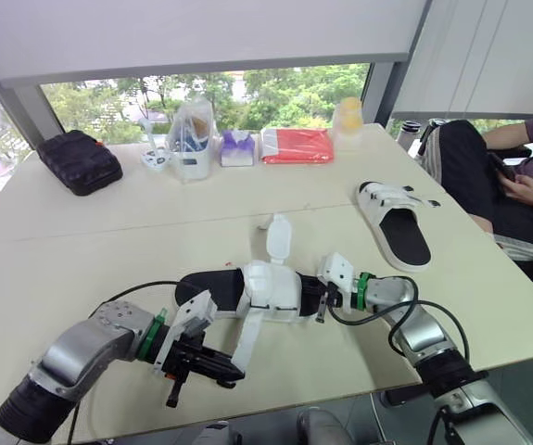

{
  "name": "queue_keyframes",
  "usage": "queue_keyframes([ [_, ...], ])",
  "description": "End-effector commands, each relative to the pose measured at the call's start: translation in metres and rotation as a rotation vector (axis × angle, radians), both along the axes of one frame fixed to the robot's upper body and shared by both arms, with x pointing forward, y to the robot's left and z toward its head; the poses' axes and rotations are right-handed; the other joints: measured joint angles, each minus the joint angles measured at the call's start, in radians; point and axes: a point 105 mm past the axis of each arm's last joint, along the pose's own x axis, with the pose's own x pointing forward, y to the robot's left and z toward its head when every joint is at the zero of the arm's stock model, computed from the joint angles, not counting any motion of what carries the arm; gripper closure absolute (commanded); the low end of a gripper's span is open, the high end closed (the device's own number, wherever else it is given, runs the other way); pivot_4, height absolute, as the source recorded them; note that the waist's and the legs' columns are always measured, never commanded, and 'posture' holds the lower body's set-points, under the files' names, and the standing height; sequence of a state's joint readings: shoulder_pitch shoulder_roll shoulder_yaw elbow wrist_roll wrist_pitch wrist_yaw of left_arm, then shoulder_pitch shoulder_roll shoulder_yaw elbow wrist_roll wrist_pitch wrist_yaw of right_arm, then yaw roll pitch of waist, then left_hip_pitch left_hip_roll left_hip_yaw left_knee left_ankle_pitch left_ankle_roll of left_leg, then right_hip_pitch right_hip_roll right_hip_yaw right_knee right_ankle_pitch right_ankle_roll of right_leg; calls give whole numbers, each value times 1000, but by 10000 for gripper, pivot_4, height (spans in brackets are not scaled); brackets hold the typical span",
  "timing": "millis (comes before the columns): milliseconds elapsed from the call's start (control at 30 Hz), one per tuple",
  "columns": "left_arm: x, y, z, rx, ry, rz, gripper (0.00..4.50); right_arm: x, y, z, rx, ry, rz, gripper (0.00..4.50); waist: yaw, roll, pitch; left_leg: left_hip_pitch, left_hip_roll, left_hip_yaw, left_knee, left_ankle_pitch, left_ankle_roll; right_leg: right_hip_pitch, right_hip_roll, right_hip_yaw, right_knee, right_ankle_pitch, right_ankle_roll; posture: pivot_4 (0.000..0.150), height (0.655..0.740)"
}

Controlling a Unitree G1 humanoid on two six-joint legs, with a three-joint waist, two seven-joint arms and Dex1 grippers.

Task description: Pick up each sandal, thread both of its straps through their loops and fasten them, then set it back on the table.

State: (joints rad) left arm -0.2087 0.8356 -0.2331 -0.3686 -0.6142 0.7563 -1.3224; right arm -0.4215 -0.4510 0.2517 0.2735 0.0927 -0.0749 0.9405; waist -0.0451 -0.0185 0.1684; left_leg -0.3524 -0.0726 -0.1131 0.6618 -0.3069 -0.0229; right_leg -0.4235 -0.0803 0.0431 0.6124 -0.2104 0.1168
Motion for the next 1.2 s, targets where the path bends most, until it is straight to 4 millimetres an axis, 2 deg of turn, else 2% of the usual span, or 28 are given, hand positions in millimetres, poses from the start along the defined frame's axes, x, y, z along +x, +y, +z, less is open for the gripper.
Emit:
queue_keyframes([
  [33, -3, -7, 24, -87, -26, -41, 44461, -2, -10, -30, -82, 95, -38, 45000, 0, 0, 0, 0, 0, 0, 0, 0, 0, 0, 0, 0, 0, 0, 0, 1500, 7400],
  [100, 5, -12, 33, -142, -30, -4, 44461, -2, -10, -30, -83, 95, -37, 45000, 2, 0, 0, 0, 0, 0, 0, 0, 0, 0, 0, 0, 0, 0, 0, 1500, 7400],
  [233, 32, -22, 63, -315, -28, 114, 44461, -3, -9, -31, -84, 96, -36, 45000, 1, -1, 0, 0, 0, 0, 0, 0, 0, 0, 0, 0, 0, 0, 0, 1500, 7400],
  [400, 61, -22, 80, -402, -24, 204, 44461, -2, -8, -31, -87, 96, -31, 45000, 1, 0, 0, 0, 0, 0, 0, 0, 0, 0, 1, 0, 0, 2, 2, 1500, 7400],
  [767, 115, -29, 79, -482, 46, 354, 44461, -2, -7, -33, -92, 95, -30, 45000, 15, 0, 0, -2, -1, -1, 0, 1, -1, -1, 0, 0, 0, 2, 3, 1500, 7400],
  [900, 116, -32, 70, -450, 71, 326, 44461, -4, -7, -34, -93, 98, -29, 45000, 24, 0, 0, -2, -2, 0, 0, 1, -1, -1, -1, 0, 0, 2, 3, 1500, 7400],
  [1000, 116, -35, 69, -450, 98, 313, 36646, -4, -7, -34, -98, 97, -27, 45000, 27, 0, 0, -2, -2, 0, 0, 1, -1, -1, -1, 0, -1, 2, 3, 1500, 7400],
  [1067, 118, -35, 69, -453, 102, 317, 26324, -4, -8, -34, -98, 96, -27, 45000, 27, 0, 0, -2, -2, -1, 0, 1, -1, -1, -1, 0, -1, 2, 3, 1500, 7400],
  [1200, 125, -31, 80, -471, 81, 331, 26324, -4, -8, -34, -98, 93, -31, 45000, 26, 0, 0, -1, -2, -1, 0, 1, -1, -1, -1, 0, -1, 2, 3, 1500, 7400],
])
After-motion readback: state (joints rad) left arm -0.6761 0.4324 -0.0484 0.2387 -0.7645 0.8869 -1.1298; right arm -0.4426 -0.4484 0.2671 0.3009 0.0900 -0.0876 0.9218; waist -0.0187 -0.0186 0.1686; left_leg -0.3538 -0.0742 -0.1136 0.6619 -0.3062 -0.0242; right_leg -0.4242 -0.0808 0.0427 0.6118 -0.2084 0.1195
